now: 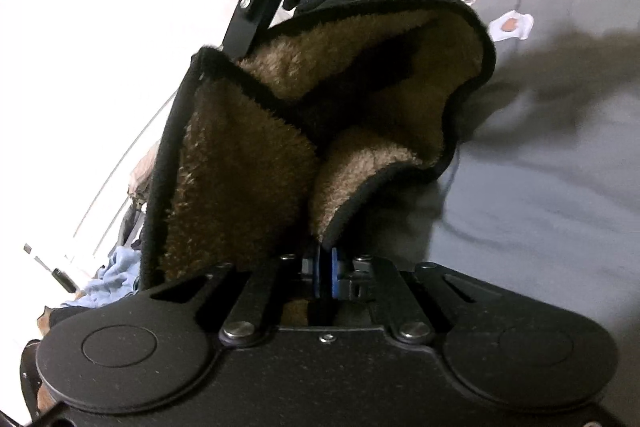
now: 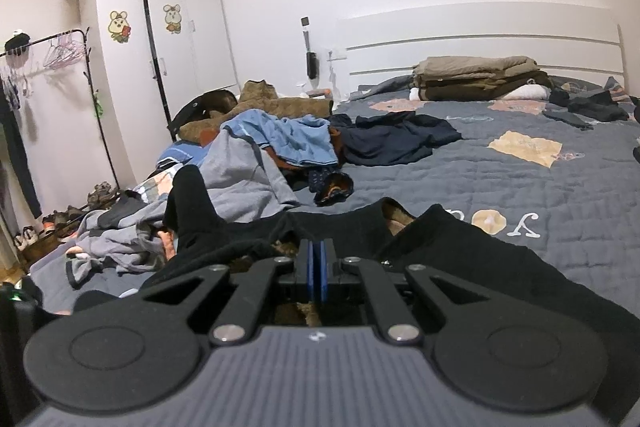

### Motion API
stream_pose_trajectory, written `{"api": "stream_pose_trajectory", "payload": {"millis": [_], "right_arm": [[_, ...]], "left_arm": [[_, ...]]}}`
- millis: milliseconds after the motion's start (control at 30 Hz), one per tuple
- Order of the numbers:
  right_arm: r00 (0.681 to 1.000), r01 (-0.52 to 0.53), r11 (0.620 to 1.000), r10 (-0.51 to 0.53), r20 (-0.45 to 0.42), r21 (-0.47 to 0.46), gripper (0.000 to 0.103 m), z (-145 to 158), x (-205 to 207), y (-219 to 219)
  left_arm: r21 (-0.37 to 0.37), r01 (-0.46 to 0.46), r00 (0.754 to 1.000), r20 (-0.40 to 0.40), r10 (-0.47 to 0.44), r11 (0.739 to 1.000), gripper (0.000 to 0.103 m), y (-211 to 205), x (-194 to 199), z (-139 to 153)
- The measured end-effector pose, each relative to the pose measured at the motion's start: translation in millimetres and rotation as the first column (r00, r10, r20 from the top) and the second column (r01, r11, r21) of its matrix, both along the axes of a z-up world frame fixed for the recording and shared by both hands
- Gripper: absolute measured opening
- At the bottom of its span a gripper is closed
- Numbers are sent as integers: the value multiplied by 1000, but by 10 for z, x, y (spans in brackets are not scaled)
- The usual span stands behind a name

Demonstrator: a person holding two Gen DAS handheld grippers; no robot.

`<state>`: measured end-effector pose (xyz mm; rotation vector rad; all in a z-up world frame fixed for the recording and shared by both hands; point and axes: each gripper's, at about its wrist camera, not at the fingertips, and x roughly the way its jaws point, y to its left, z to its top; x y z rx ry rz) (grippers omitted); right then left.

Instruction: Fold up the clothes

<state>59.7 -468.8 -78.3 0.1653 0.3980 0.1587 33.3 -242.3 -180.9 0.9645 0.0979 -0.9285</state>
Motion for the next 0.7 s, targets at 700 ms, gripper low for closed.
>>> {"api": "stream_pose_trajectory", "payload": {"millis": [700], "right_arm": [[993,-111,989,106,-53,-94,6,-37,-68,321]], "left_arm": [[-10,-73,994,-81,72,997,10,77,-450,-77]]}}
